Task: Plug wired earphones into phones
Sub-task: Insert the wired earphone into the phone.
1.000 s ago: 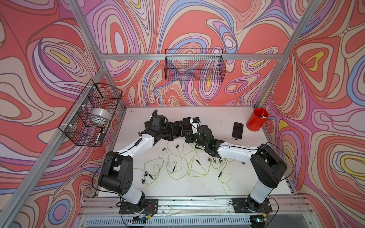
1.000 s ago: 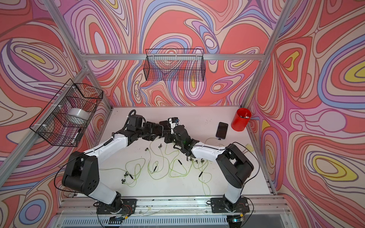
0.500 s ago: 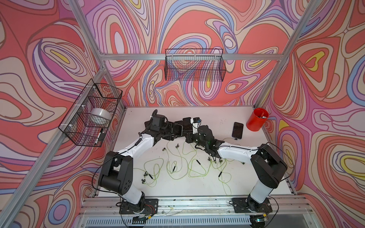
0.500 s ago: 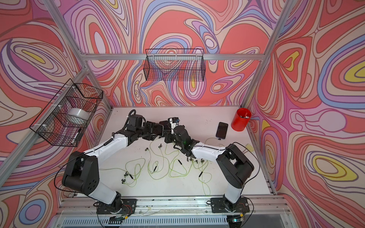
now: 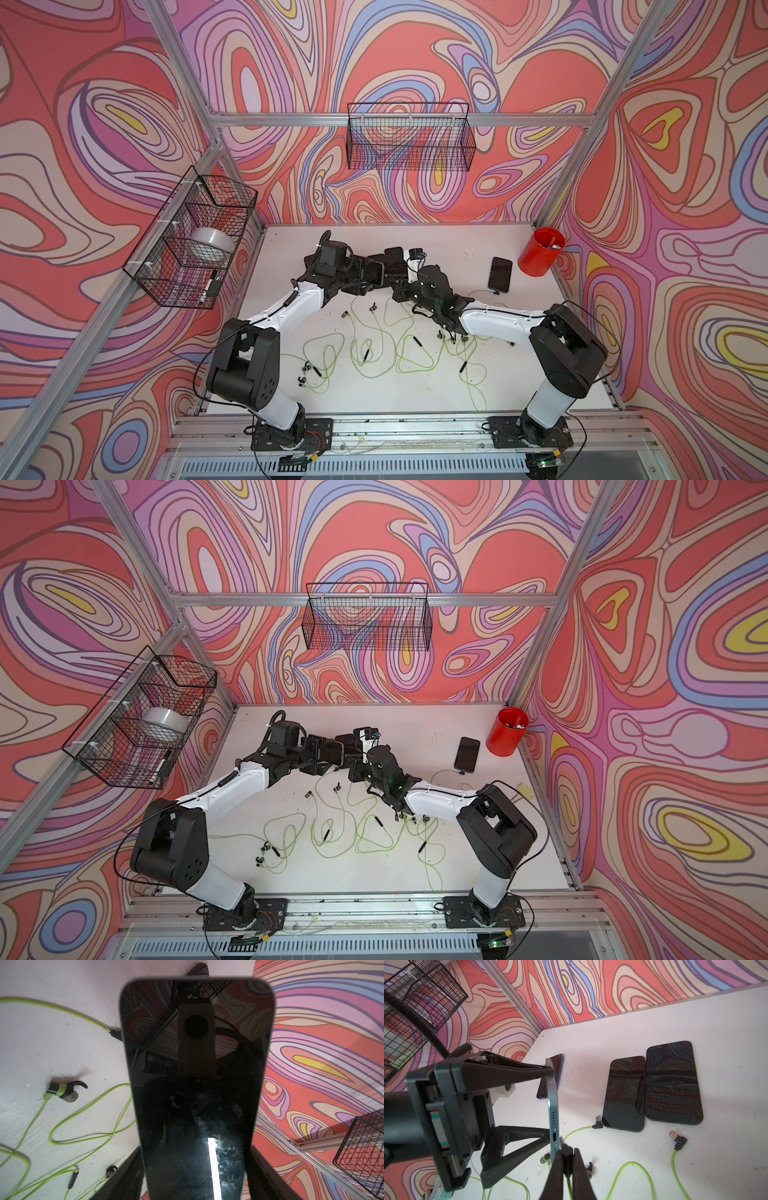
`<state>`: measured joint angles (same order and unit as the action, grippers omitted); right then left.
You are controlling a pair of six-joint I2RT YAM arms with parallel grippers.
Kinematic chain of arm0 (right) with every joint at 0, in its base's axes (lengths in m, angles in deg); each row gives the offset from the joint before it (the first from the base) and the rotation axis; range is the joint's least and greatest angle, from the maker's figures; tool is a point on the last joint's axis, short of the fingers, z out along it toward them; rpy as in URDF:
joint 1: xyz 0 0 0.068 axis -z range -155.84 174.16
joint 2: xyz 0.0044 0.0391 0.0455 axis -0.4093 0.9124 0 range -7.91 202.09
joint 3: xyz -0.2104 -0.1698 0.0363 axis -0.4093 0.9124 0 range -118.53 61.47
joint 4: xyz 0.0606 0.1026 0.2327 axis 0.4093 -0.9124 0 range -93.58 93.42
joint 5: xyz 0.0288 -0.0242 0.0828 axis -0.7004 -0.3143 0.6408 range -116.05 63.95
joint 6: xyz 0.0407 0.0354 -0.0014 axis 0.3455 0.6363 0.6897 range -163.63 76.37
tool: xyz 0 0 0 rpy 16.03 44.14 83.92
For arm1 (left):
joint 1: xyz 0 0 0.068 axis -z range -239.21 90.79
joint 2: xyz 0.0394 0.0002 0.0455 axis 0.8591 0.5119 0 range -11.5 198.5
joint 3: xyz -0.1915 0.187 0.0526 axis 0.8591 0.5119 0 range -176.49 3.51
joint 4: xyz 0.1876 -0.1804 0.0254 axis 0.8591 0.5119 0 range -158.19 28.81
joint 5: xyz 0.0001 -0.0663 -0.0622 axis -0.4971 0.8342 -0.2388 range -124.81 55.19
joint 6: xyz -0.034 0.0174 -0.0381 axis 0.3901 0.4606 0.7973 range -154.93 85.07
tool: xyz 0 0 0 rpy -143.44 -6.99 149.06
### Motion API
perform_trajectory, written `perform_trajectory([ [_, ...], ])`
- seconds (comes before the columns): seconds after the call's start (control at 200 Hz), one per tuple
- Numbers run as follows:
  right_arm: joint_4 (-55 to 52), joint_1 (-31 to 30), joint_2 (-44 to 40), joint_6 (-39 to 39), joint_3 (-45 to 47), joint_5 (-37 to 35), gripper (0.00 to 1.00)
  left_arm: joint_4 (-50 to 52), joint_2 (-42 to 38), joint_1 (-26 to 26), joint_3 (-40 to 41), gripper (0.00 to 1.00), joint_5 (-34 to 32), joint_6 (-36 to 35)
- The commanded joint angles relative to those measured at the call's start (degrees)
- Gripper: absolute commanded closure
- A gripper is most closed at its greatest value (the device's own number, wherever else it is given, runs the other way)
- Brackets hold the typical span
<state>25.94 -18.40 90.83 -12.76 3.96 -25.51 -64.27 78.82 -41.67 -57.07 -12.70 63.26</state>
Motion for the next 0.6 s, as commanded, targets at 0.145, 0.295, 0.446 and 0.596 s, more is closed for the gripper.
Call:
perform_trajectory([
  [0.145,2.18,-0.03,-0.33,-0.95,-0.09,1.26,1.0,-3.29,-0.82,0.01,-0.29,1.0,0.65,0.6],
  [0.295,1.81,-0.05,0.56,-0.8,-0.87,1.42,1.0,-3.27,-0.78,0.02,-0.42,1.0,0.63,0.67],
  [0.446,1.38,-0.06,1.4,-0.7,-1.36,1.49,1.0,-3.31,-0.85,0.04,-0.42,1.0,0.72,0.68],
  [0.596,1.19,-0.06,2.05,-0.57,-1.87,1.52,1.0,-3.68,-0.7,-0.01,-0.09,1.0,0.98,0.68],
])
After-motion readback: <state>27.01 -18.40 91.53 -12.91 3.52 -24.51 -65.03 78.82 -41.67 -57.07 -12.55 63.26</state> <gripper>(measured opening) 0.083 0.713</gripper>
